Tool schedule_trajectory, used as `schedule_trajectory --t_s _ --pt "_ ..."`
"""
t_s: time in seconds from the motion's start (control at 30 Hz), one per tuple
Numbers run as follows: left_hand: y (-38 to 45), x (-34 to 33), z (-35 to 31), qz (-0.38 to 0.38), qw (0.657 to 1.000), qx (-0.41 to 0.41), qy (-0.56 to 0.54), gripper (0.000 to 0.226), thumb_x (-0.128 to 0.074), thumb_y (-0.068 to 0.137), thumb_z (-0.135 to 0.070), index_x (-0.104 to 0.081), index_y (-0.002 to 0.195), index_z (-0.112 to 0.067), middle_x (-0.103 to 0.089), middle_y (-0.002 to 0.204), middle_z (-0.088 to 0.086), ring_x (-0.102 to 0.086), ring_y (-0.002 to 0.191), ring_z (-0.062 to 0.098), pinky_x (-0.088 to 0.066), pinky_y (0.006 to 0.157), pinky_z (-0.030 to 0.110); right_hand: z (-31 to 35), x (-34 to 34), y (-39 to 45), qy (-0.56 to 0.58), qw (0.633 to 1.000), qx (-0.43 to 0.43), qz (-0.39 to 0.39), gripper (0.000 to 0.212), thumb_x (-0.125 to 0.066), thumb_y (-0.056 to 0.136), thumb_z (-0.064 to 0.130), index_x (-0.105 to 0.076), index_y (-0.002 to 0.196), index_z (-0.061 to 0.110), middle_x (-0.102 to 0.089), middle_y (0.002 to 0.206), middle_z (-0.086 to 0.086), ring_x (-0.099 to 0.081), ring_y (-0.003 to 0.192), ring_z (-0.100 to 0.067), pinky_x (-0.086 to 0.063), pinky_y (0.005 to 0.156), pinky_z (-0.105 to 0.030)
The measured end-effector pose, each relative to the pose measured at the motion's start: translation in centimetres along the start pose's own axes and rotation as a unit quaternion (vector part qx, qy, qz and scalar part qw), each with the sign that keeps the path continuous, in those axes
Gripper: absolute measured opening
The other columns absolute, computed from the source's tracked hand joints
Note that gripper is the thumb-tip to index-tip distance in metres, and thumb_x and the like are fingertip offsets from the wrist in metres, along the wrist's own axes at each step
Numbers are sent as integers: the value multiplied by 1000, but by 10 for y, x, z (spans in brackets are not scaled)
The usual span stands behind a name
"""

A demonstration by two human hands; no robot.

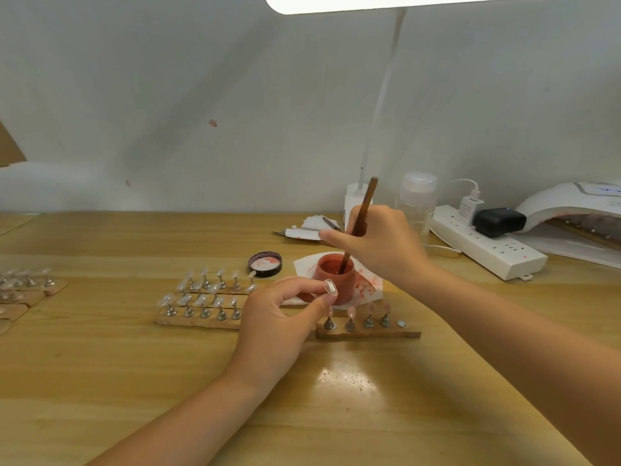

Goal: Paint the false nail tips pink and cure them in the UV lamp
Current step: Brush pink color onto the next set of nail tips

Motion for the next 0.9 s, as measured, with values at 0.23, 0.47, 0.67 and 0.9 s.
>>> schedule_trajectory --t_s 0.23,0.47,0.67,0.9 --pt "1 -1 0 4 1000 2 7 18 -72 74 -14 -69 76 -31 -70 78 -16 -61 78 -3 -42 69 4 -26 26 6 128 984 -98 -76 41 -68 79 41 -52 53 14 -57 49 0 -54 45 -4 -45 55 -28" --pt "0 -1 3 5 1000 14 -11 15 -72 74 -12 -71 76 -26 -71 77 -16 -64 77 -4 -43 70 5 -50 26 -2 173 970 -146 -87 36 -67 82 35 -55 57 13 -52 38 9 -54 43 2 -40 55 -19" --pt "0 -2 2 10 1000 13 -9 19 -71 75 -10 -69 74 -29 -70 77 -18 -63 77 -4 -44 70 5 -60 38 -12 199 957 -166 -127 34 -65 84 33 -56 58 14 -52 37 11 -53 43 4 -39 56 -21" --pt "0 -2 1 9 1000 21 -11 20 -71 74 -13 -68 74 -33 -69 75 -20 -62 74 -7 -43 68 5 -33 46 -40 342 919 -134 -143 31 -60 80 41 -55 67 12 -60 45 2 -52 36 -6 -43 39 -14"
Point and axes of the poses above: each hand's wrist, its own y-axis towards the middle knuckle, its own x-axis out of the back of the hand, z = x × y, the point moved 7 cm from there along y, towards the middle knuckle
